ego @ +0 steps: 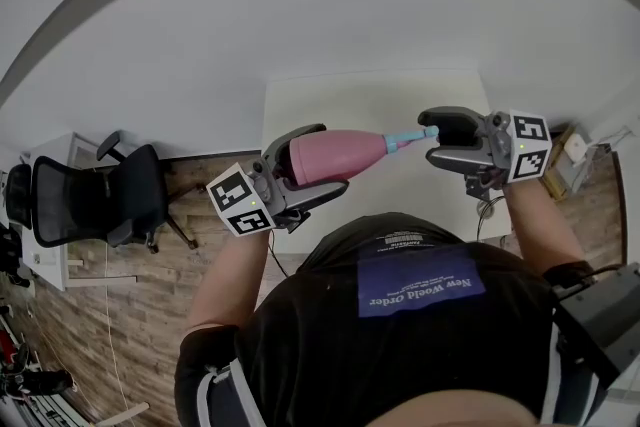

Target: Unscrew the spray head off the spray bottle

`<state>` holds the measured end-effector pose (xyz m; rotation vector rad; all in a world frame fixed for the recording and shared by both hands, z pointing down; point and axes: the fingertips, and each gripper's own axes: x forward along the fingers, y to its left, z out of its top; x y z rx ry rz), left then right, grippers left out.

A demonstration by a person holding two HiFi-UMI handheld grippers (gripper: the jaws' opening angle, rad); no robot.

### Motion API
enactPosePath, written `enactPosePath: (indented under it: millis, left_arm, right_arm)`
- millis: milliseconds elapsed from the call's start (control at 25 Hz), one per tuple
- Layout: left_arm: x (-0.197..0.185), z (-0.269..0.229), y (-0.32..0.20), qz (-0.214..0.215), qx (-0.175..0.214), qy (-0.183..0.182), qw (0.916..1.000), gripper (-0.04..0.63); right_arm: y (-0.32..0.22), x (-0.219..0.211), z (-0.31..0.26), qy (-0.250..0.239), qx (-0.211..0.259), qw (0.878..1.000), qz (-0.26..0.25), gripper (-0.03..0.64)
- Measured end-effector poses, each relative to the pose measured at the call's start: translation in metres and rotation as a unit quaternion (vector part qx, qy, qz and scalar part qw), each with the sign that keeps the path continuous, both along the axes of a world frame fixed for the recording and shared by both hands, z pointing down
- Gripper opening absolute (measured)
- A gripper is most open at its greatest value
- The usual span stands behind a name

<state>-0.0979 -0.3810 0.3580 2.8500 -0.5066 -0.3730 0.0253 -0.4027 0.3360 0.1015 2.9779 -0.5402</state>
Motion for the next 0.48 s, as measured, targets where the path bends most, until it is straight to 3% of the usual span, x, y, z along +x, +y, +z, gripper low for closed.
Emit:
enactPosePath:
  millis: [80,120,240,360,480]
  left_arm:
    - [-0.003,-0.006,0.001,-0.008,0.039,-0.008,0.9992,0.479]
    - [-0.005,-0.01,0.003,-0.009,0.06,-0.01,0.9981,0.479]
    - [-0.005,-0.019,0.014,-0.003,0.126,-0.032,0.9915,0.479]
    - [0.003,-0.021,0.026,0.015,0.175,-0.07,0.9819,0.479]
    - [0.015,-0.021,0.032,0.025,0.199,-0.091,0.9755,0.479]
  right_arm:
    - [-0.01,0.016,0.007,-0.045,-0.106,0.993,-0.02,0.289]
    - [-0.015,0.023,0.011,-0.067,-0.162,0.984,-0.028,0.295]
    - [-0.017,0.025,0.021,-0.107,-0.304,0.945,-0.061,0.304]
    - [-0.004,0.014,0.028,-0.105,-0.372,0.917,-0.1,0.304]
    - [0.007,0.015,0.028,-0.122,-0.409,0.894,-0.138,0.304]
